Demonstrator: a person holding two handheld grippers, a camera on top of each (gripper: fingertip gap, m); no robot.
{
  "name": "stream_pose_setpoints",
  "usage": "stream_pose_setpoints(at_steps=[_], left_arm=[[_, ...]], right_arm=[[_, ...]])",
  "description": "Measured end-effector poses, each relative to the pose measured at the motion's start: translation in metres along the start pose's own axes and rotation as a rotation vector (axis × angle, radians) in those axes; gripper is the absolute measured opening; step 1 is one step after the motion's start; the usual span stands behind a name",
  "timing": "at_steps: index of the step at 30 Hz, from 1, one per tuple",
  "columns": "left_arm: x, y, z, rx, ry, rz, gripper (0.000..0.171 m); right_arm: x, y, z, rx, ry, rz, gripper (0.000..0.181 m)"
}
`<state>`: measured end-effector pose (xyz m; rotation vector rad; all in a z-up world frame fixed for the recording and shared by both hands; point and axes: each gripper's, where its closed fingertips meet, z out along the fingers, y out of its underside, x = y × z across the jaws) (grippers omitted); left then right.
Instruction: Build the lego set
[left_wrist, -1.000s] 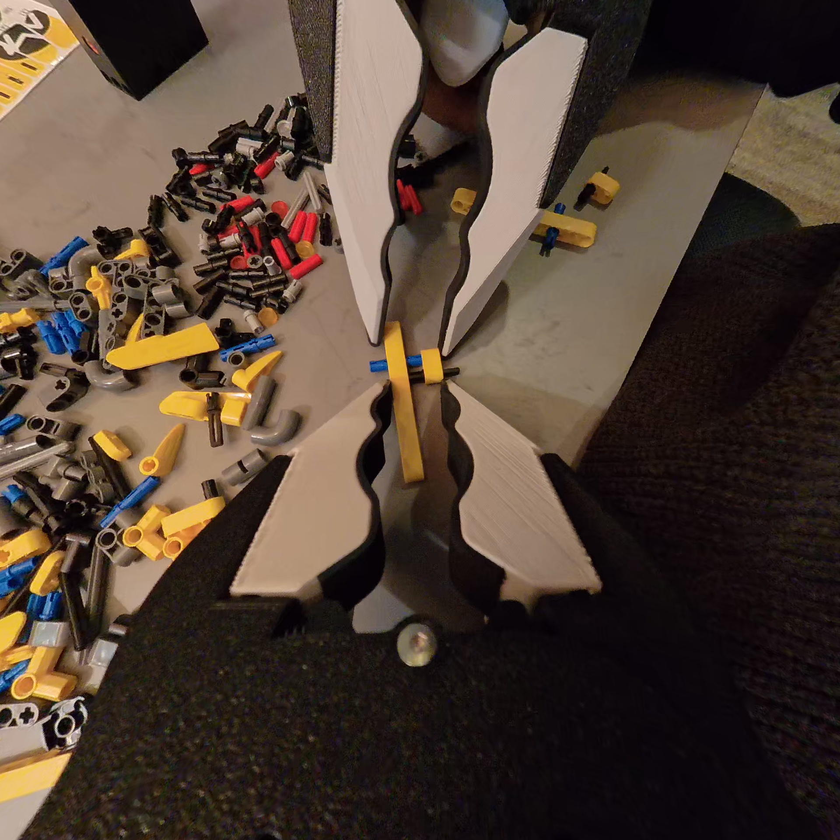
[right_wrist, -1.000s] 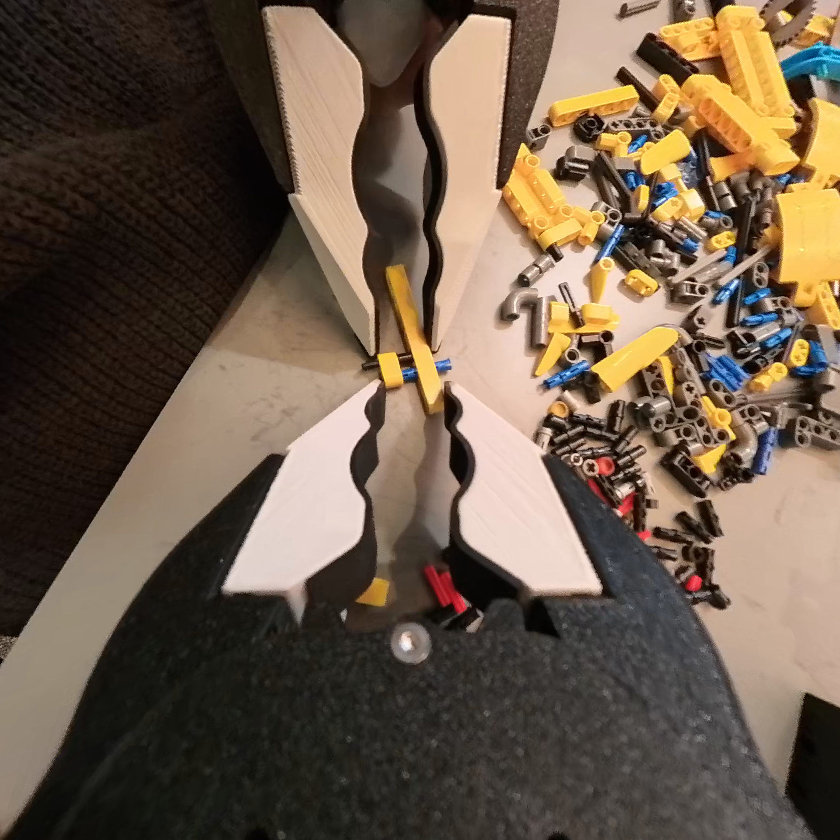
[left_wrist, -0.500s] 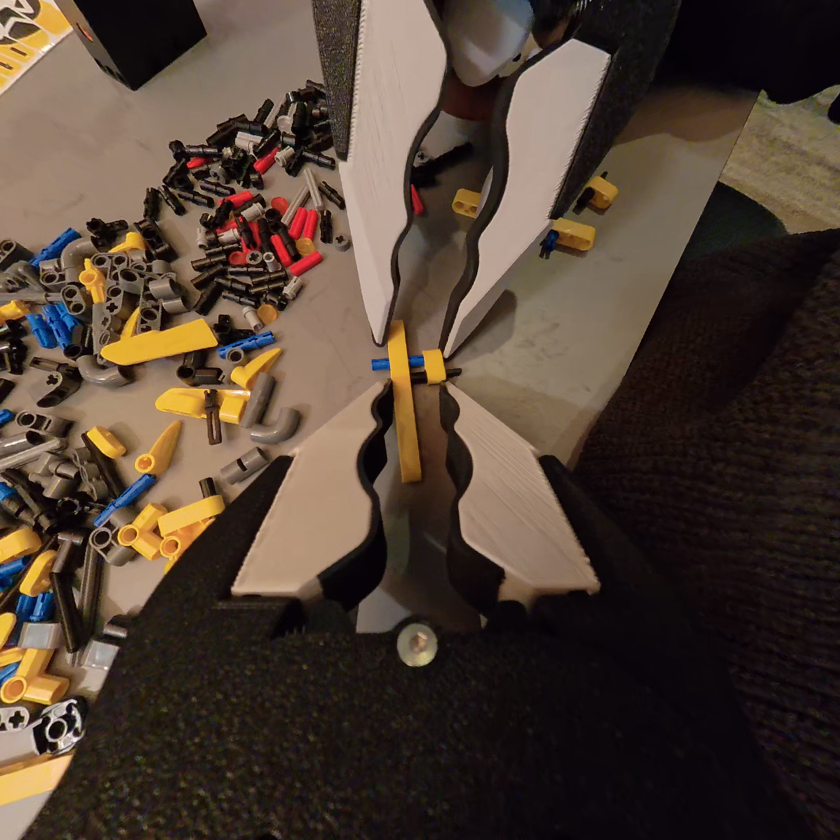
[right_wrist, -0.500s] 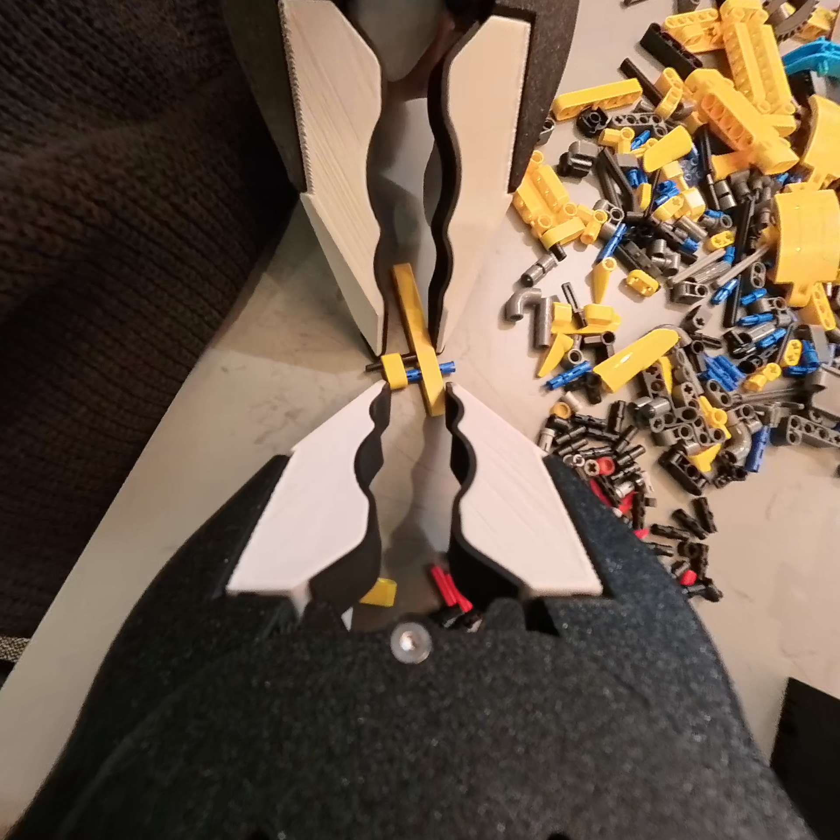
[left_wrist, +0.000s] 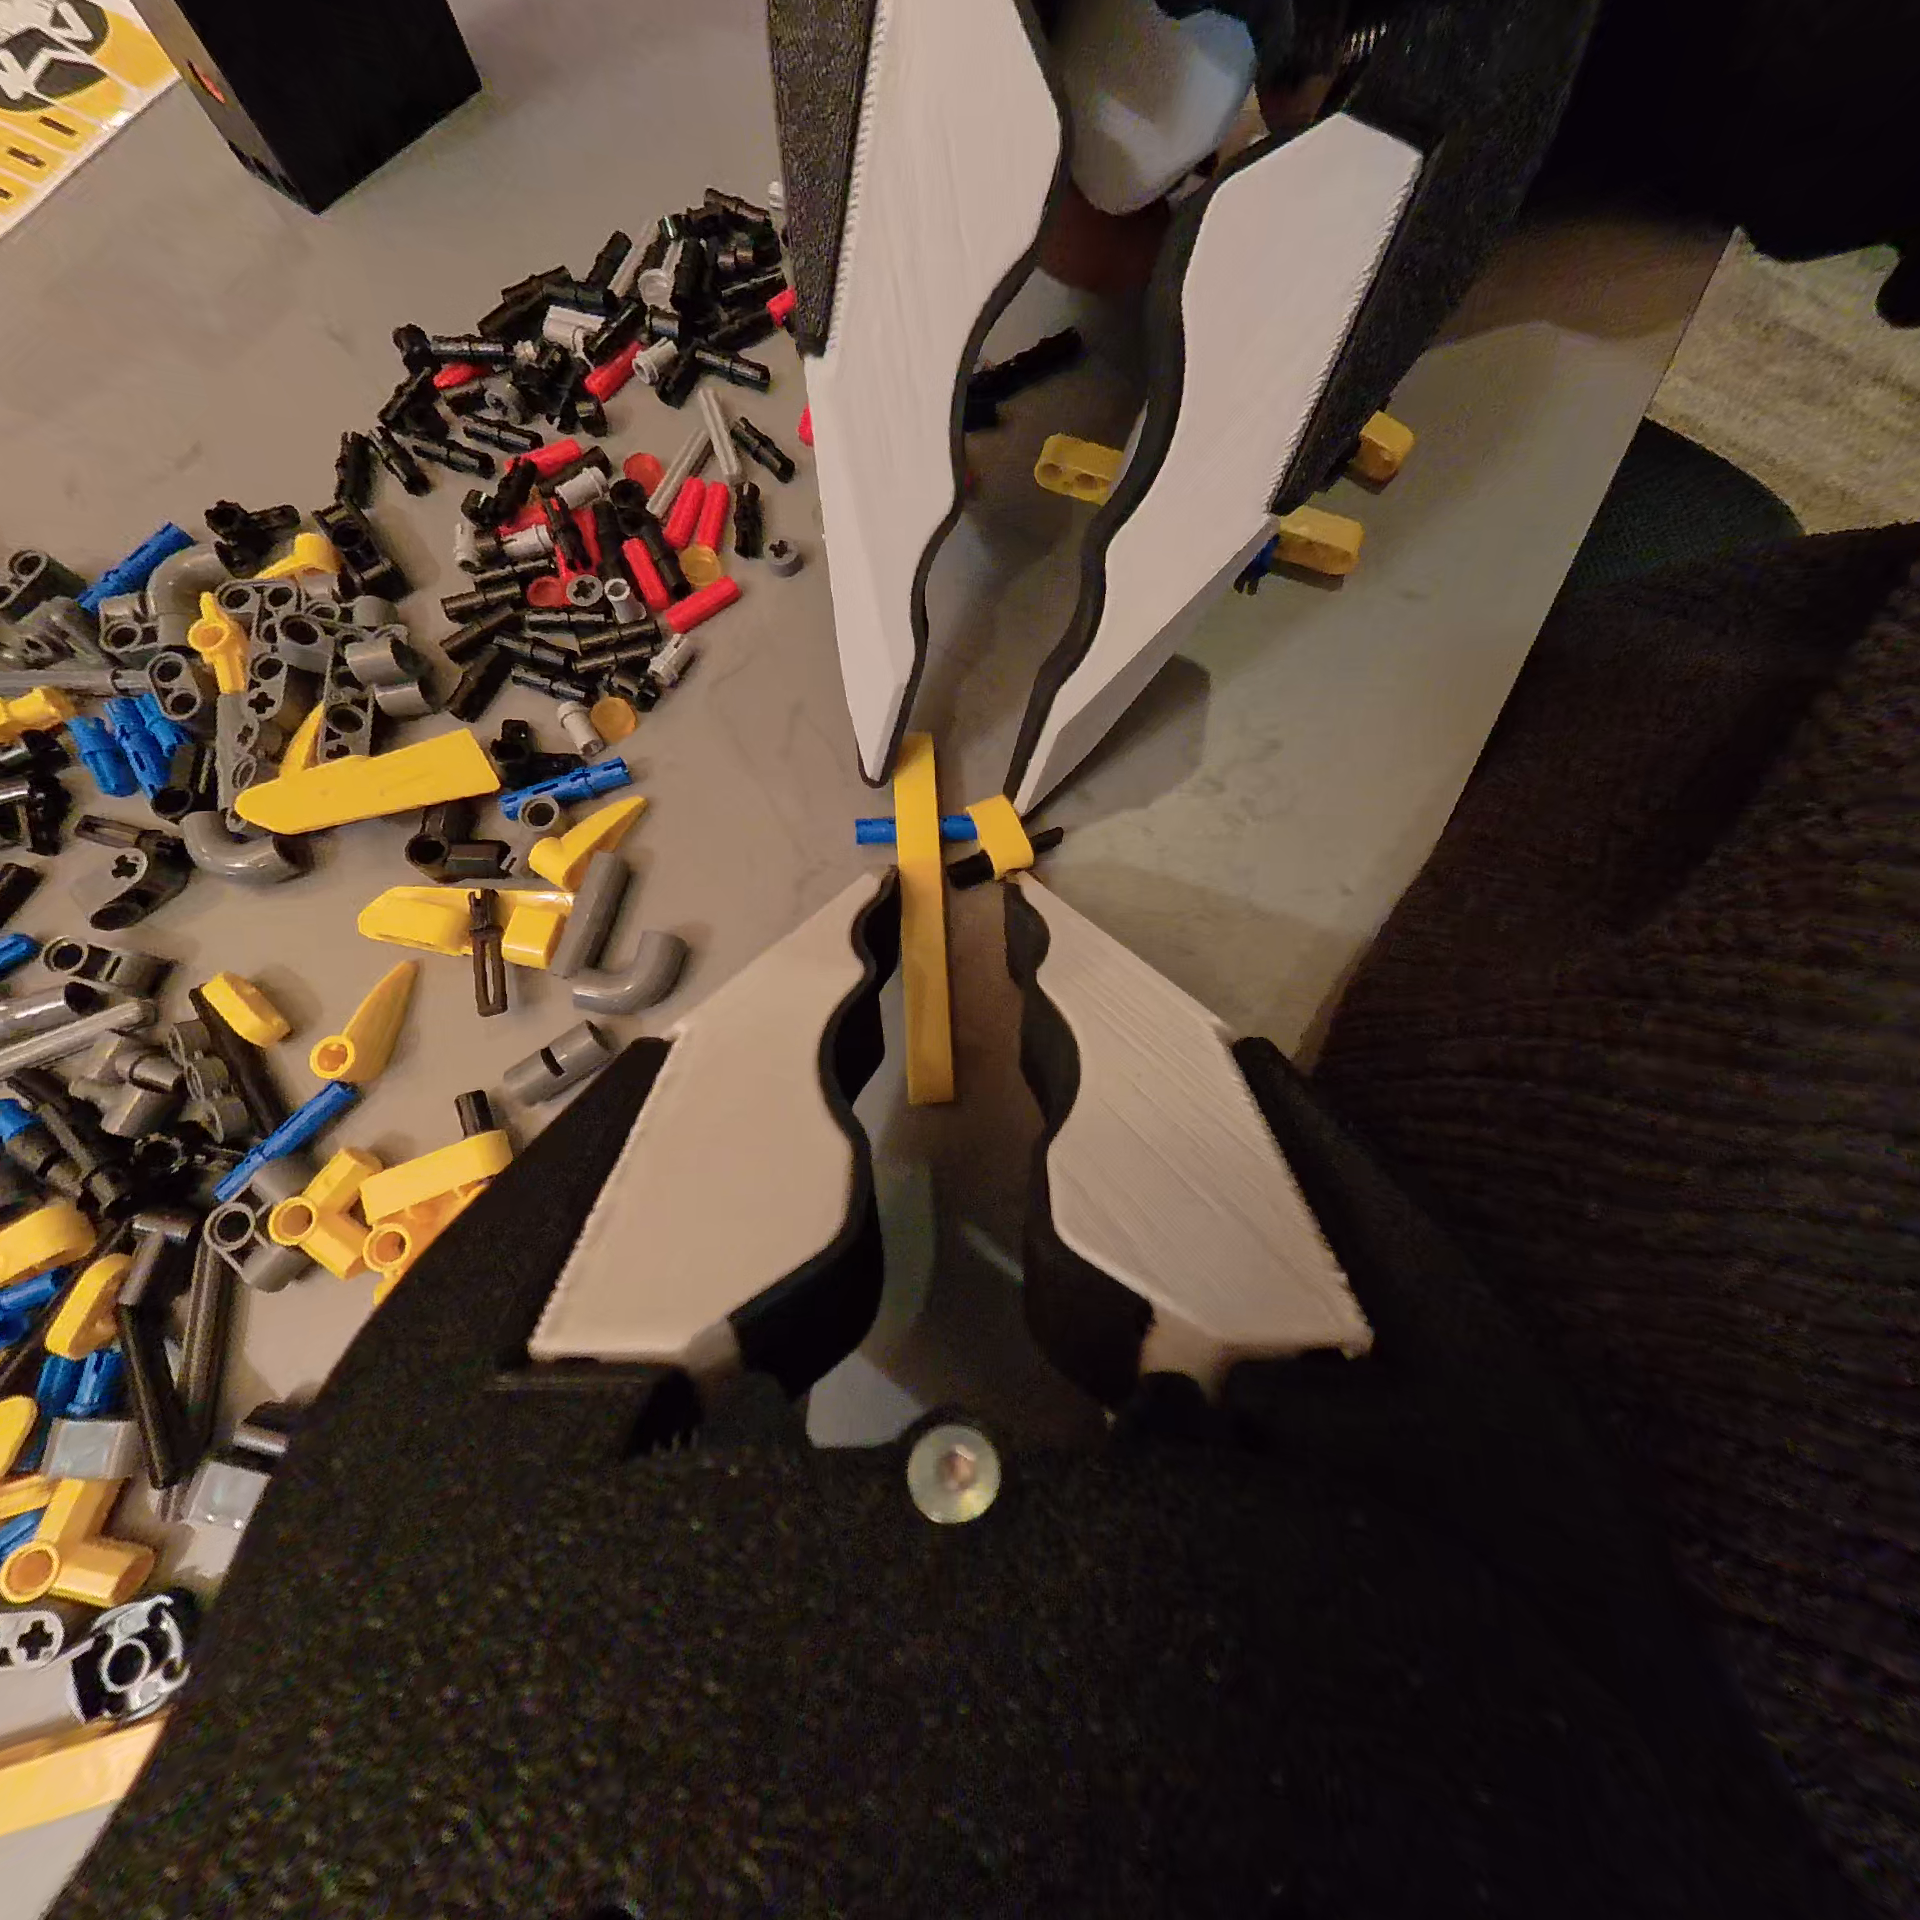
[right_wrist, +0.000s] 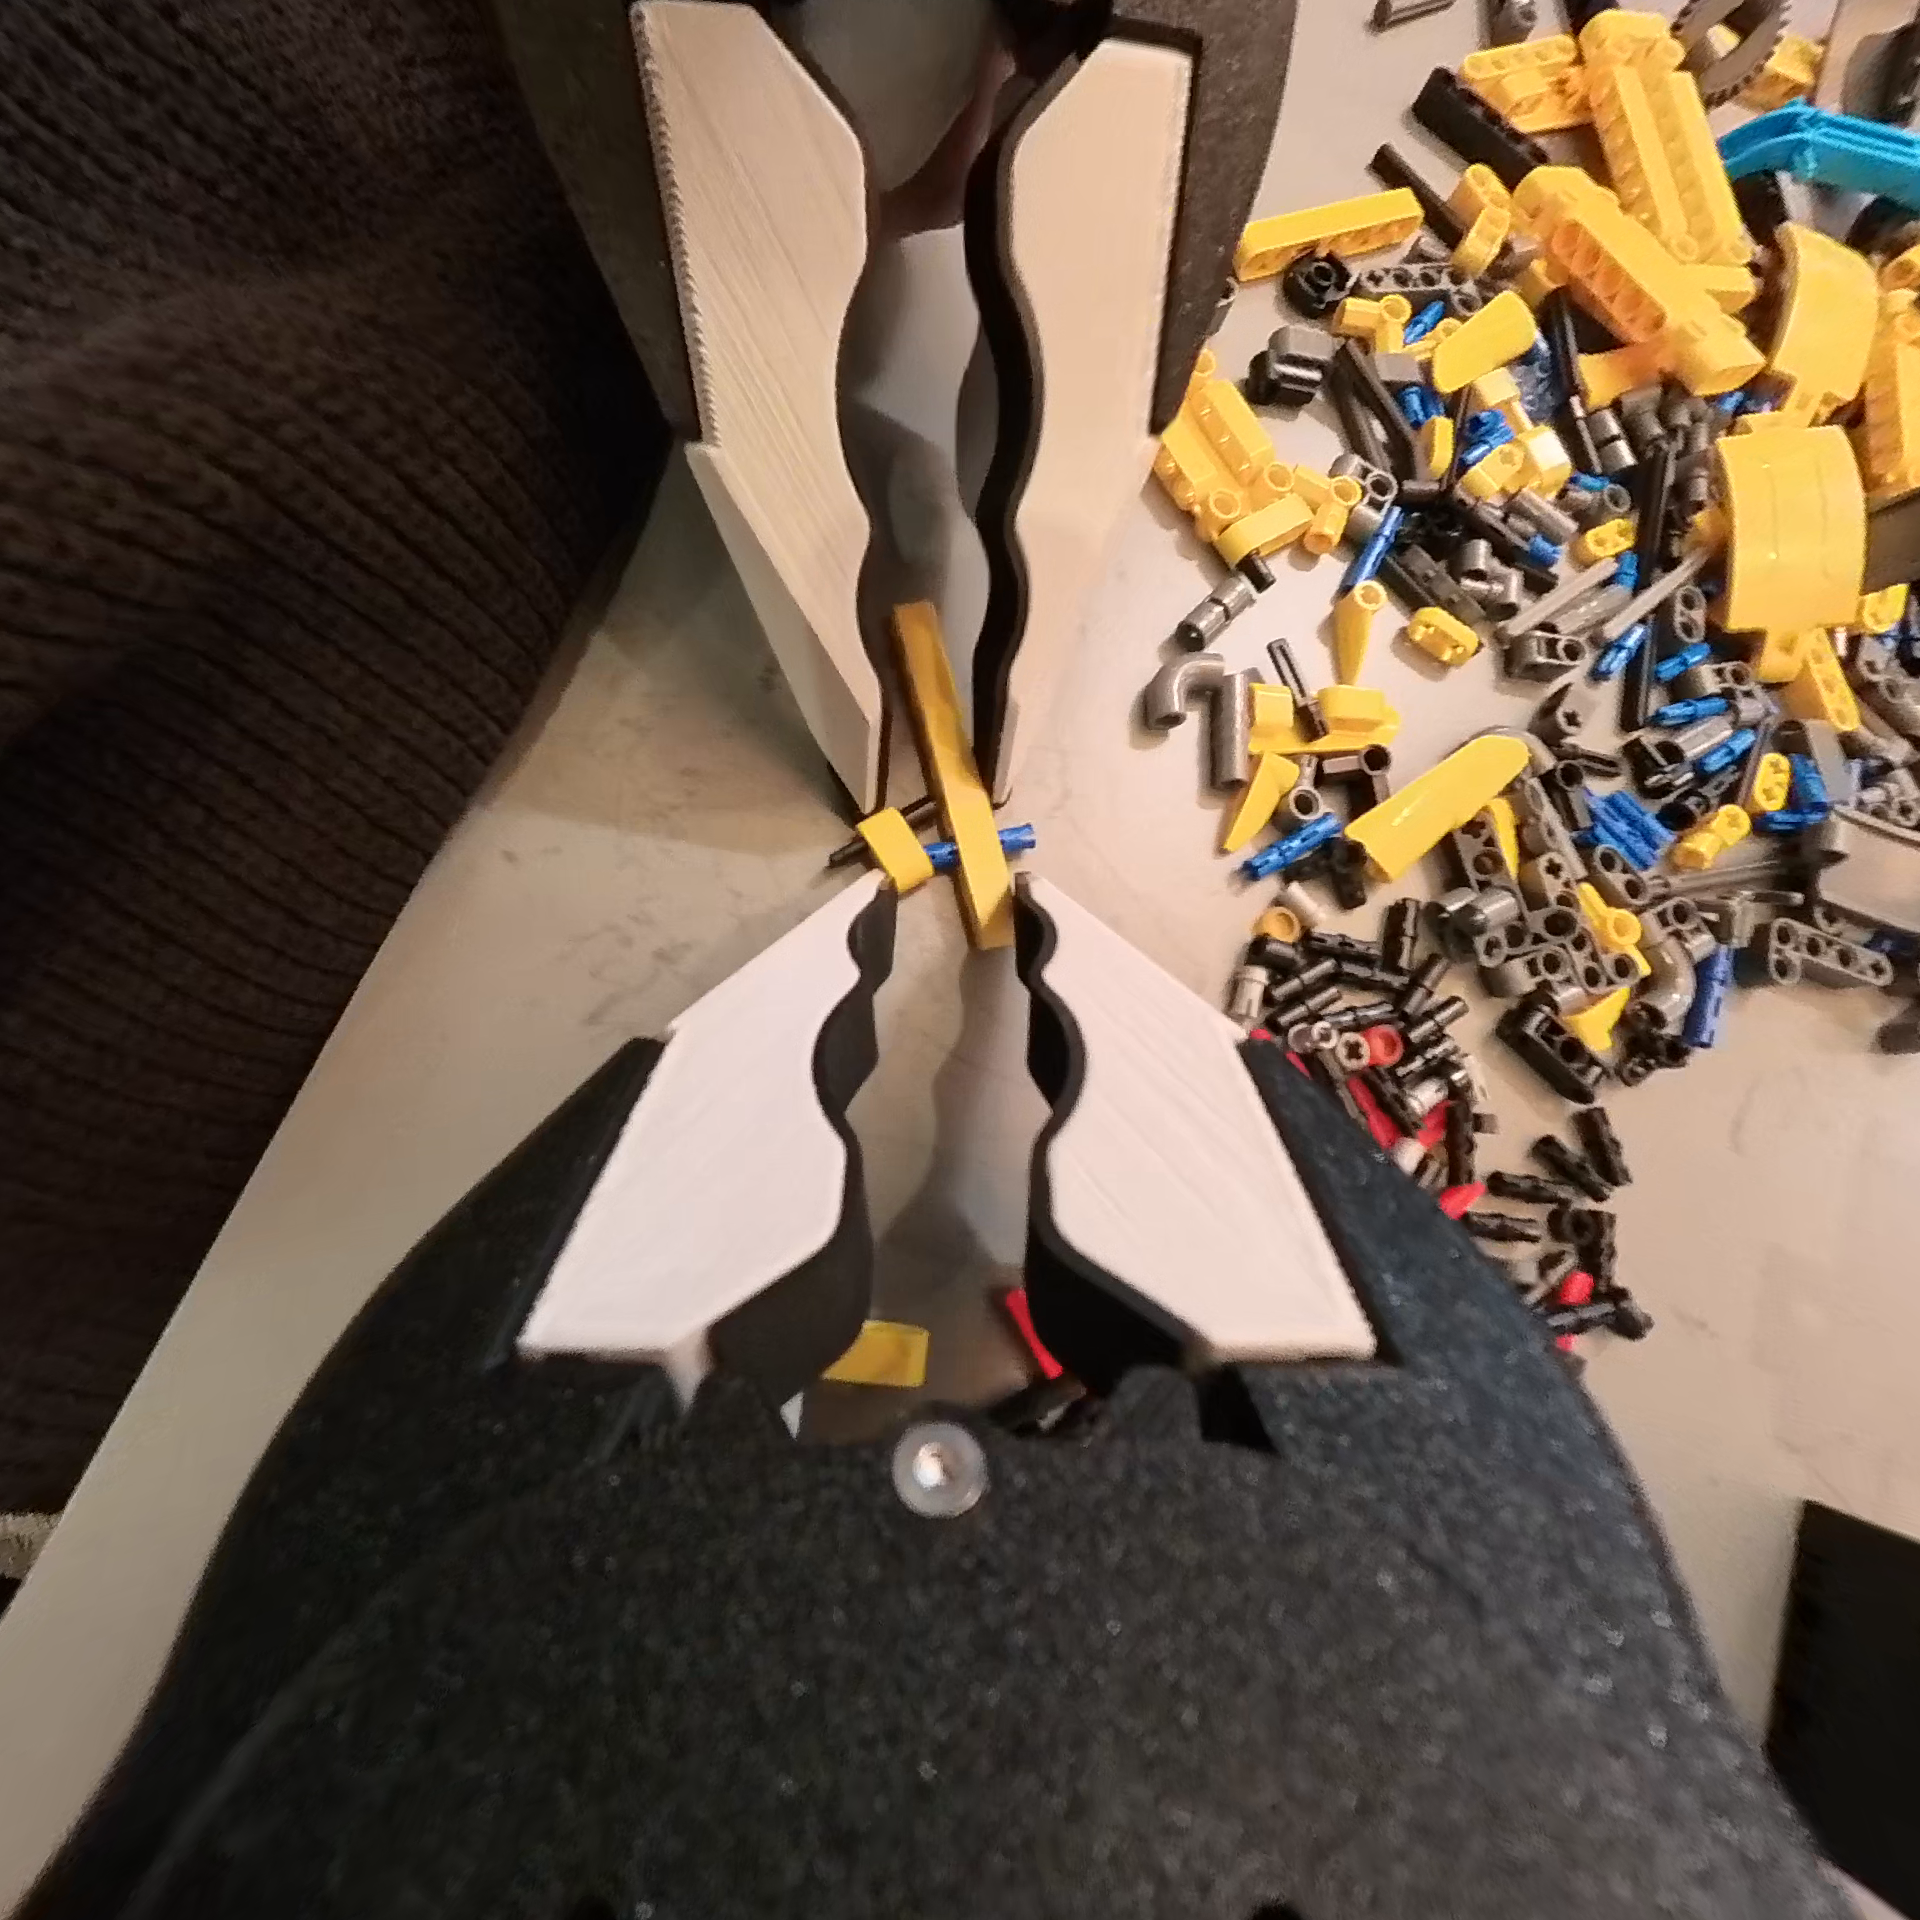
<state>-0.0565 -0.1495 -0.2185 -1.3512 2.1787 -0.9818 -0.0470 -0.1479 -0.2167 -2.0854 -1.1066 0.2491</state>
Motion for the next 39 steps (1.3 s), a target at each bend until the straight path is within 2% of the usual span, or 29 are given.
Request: stream_pose_setpoints(at_steps=[7, 14, 20, 26, 33, 39], left_arm=[[0.0003, 0.0011, -0.0012, 0.003, -0.027, 0.012, 0.025], [0.0044, -0.0032, -0.0047, 0.049, -0.027, -0.049, 0.031], [0.0052, -0.0028, 0.0029, 0.042, -0.085, -0.052, 0.036], [0.0003, -0.0019, 0.0014, 0.039, -0.115, -0.06, 0.035], [0.001, -0.0017, -0.0005, 0.047, -0.095, -0.059, 0.022], [0.0013, -0.0012, 0.0, 0.046, -0.092, -0.055, 0.022]], right_arm=[[0.0006, -0.0001, -0.0008, 0.005, 0.036, 0.003, 0.021], [0.0011, -0.0001, -0.0007, 0.009, 0.038, 0.01, 0.022], [0.0016, -0.0004, -0.0007, 0.004, 0.049, 0.003, 0.023], [0.0013, -0.0002, -0.0009, 0.0, 0.055, -0.001, 0.023], [0.0015, -0.0004, -0.0012, -0.006, 0.06, -0.003, 0.026], [0.0012, 0.0001, -0.0012, 0.004, 0.043, 0.015, 0.026]])
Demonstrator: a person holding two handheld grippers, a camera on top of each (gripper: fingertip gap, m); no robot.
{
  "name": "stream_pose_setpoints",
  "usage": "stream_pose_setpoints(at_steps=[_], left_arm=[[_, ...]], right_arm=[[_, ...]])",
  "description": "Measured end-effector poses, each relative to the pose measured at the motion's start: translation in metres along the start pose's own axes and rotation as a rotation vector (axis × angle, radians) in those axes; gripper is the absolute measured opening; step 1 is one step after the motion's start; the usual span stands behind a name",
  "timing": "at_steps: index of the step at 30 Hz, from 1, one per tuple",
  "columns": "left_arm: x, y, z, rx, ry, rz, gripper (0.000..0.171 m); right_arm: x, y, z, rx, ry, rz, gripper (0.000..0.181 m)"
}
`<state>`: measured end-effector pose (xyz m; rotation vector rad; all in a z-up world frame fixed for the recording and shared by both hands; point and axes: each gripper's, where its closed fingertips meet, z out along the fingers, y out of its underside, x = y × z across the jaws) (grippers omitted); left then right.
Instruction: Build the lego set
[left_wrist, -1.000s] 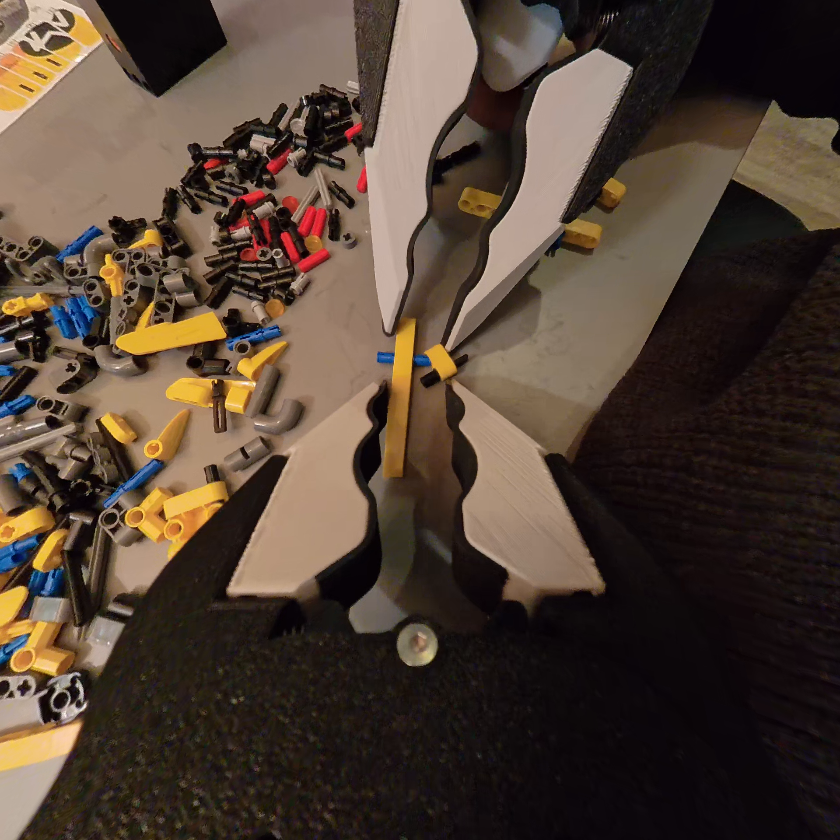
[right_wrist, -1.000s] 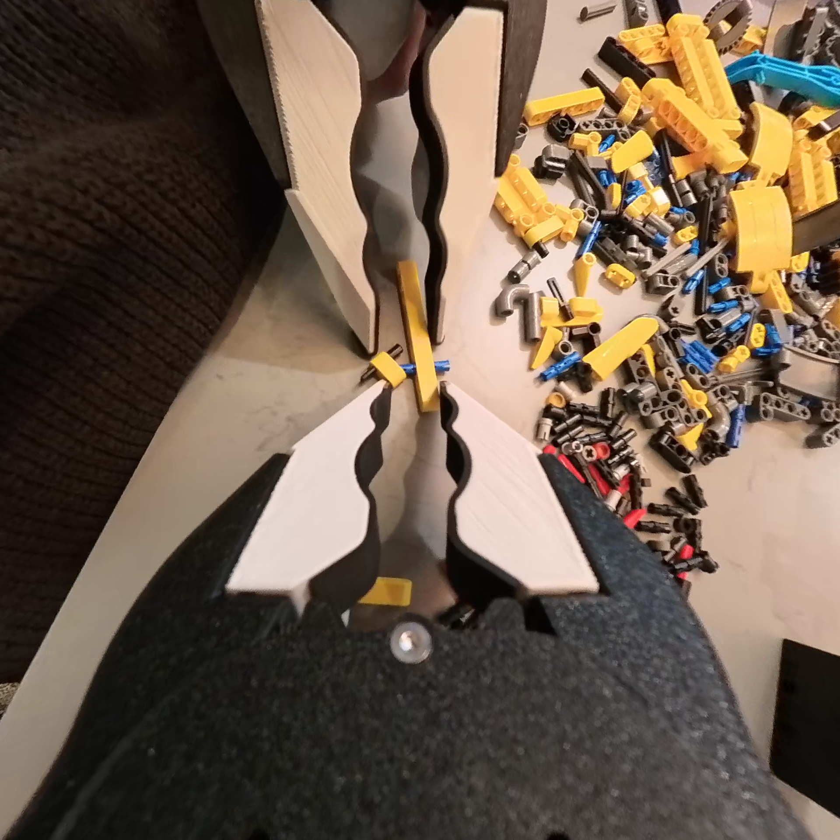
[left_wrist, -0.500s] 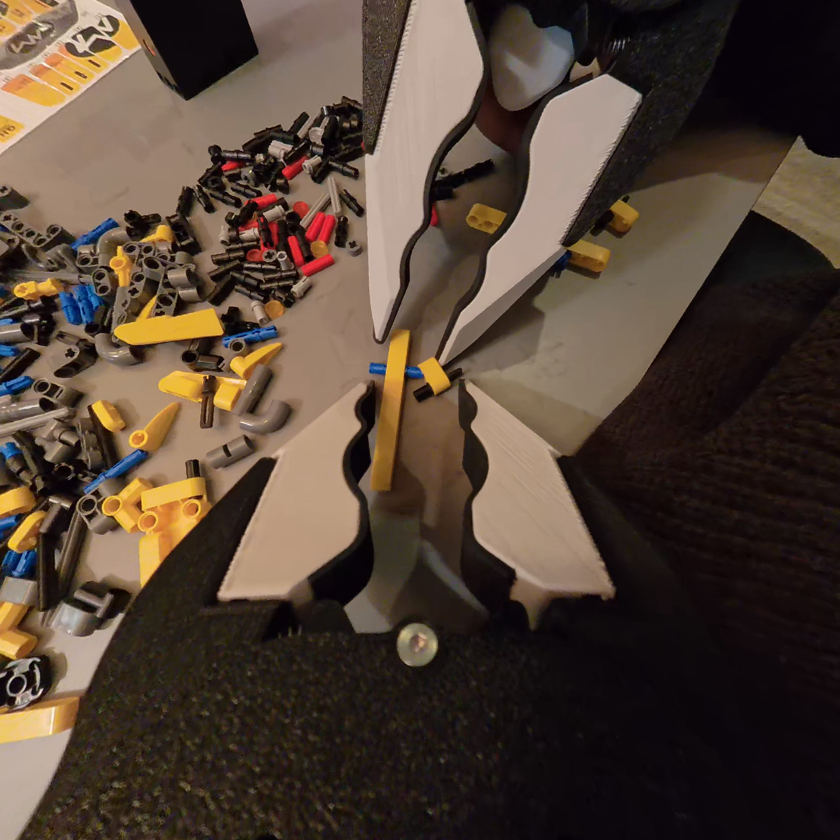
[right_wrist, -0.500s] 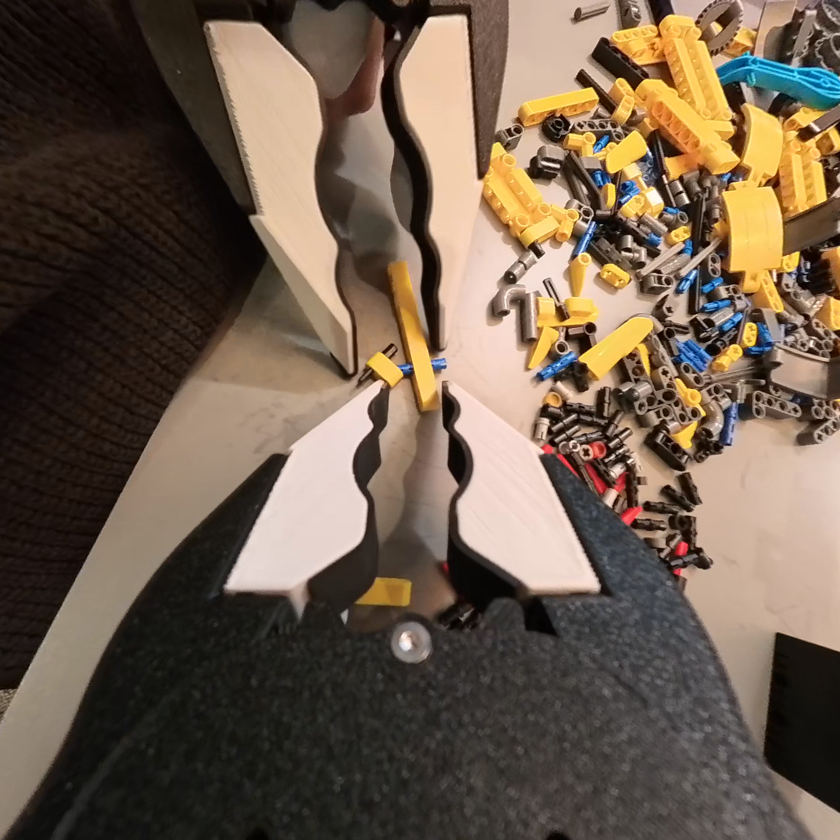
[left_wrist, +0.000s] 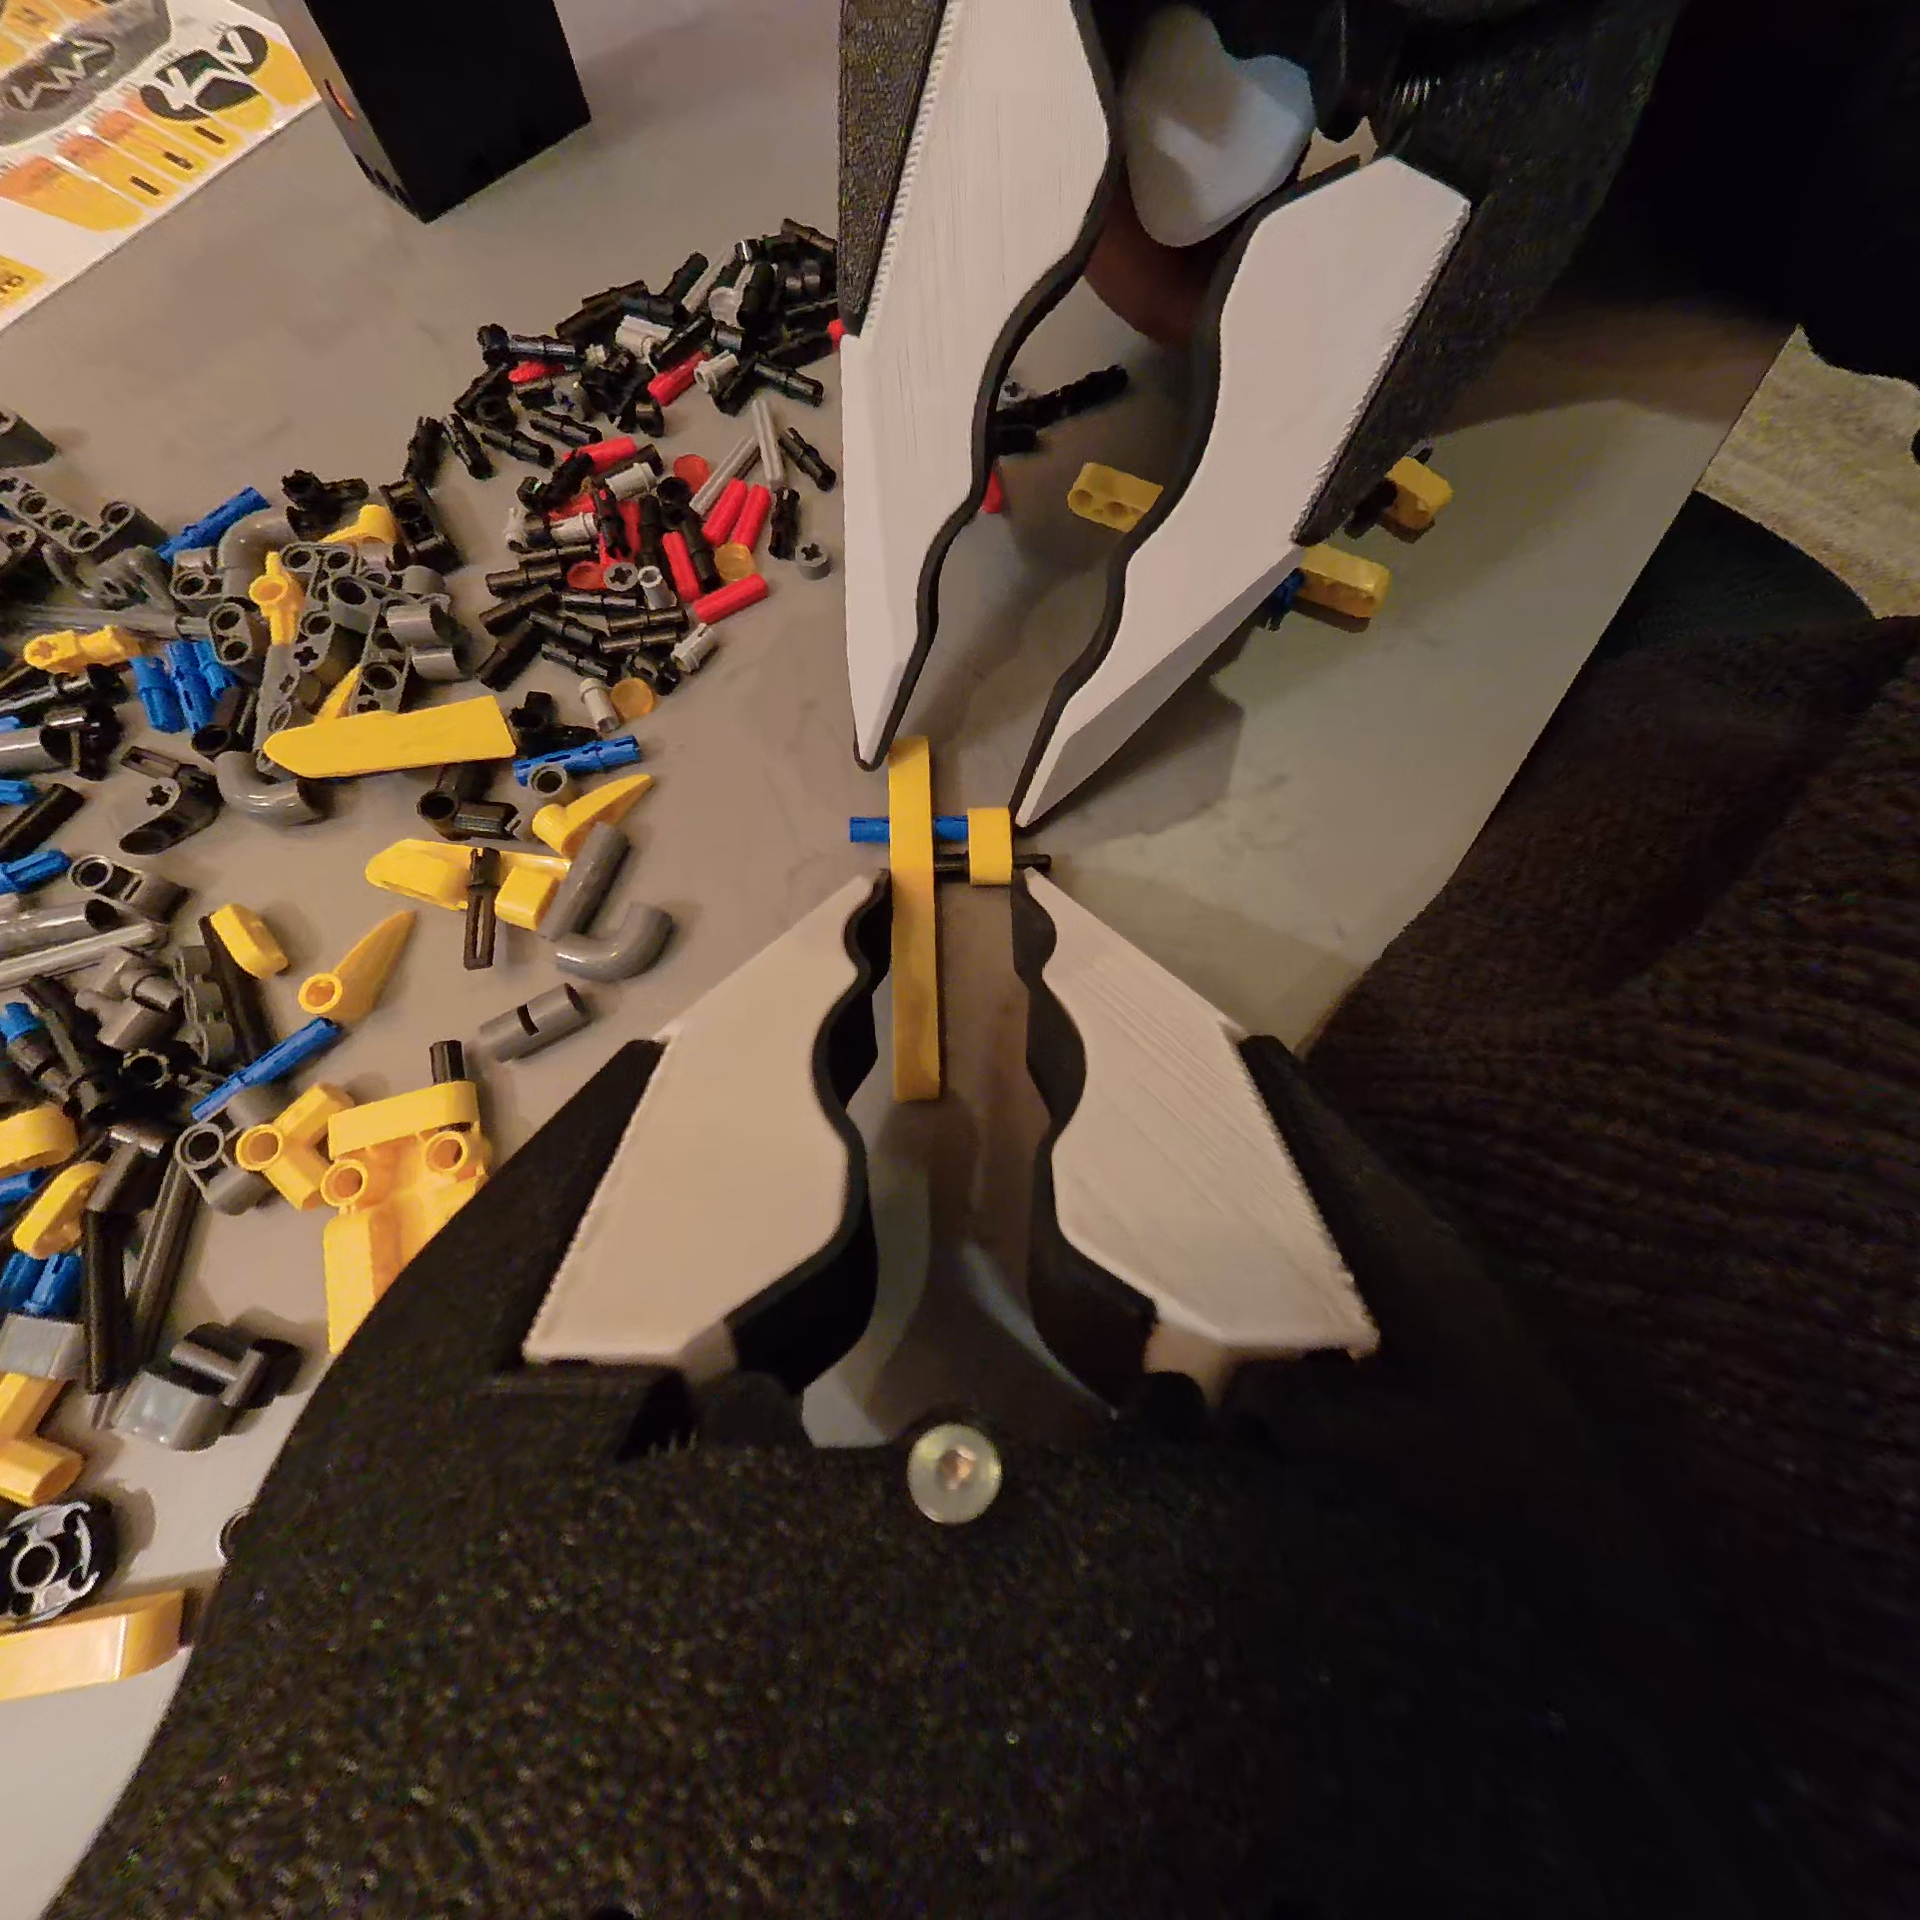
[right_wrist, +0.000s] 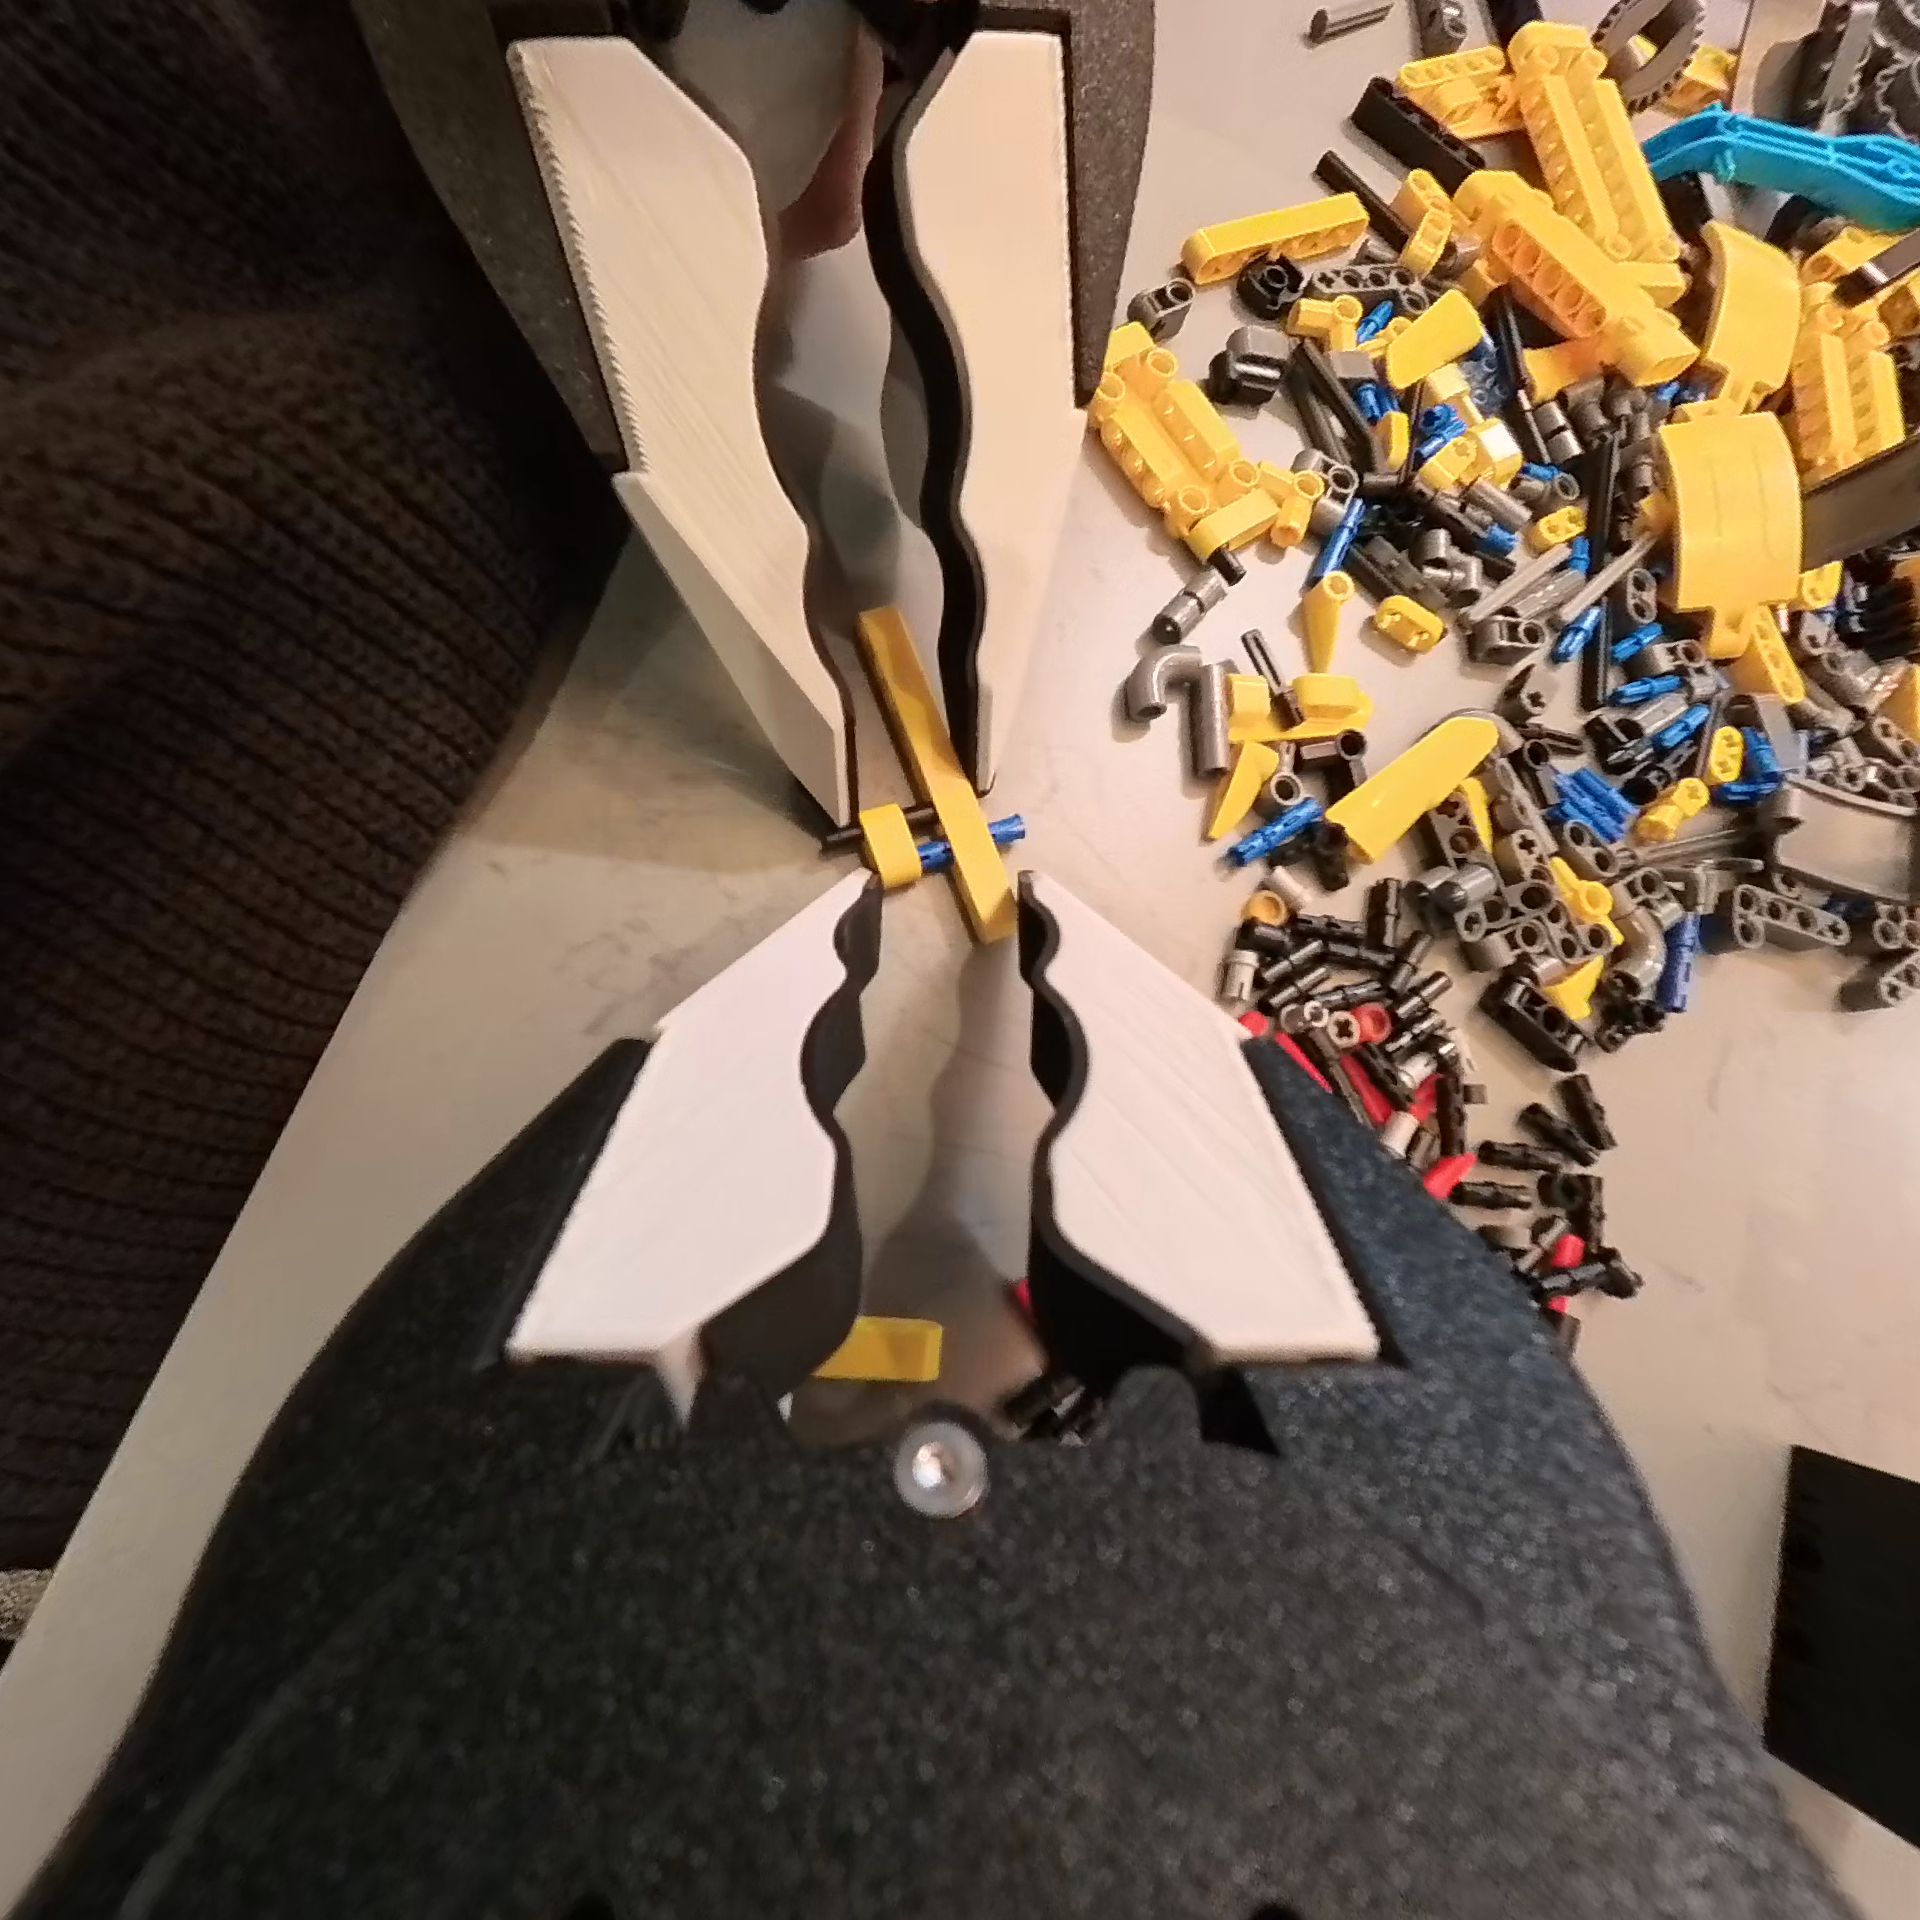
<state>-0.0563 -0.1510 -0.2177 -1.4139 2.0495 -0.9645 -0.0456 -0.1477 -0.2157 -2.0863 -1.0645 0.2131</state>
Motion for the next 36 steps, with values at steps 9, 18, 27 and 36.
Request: stream_pose_setpoints(at_steps=[9, 18, 27, 36], left_arm=[[0.0002, 0.0008, -0.0004, -0.005, 0.013, 0.007, 0.022], [0.0004, 0.001, -0.0006, -0.008, 0.03, -0.001, 0.022], [0.0004, 0.0014, -0.001, -0.009, 0.048, -0.011, 0.022], [0.0008, 0.0018, -0.0023, -0.02, 0.086, -0.03, 0.021]], right_arm=[[0.0, 0.0004, 0.0009, 0.005, -0.05, -0.006, 0.027], [-0.0014, -0.0006, 0.0026, 0.013, -0.125, -0.035, 0.026], [-0.0037, -0.0012, 0.0047, -0.041, -0.253, -0.081, 0.024], [-0.0053, -0.0019, 0.0052, -0.077, -0.23, -0.063, 0.024]])
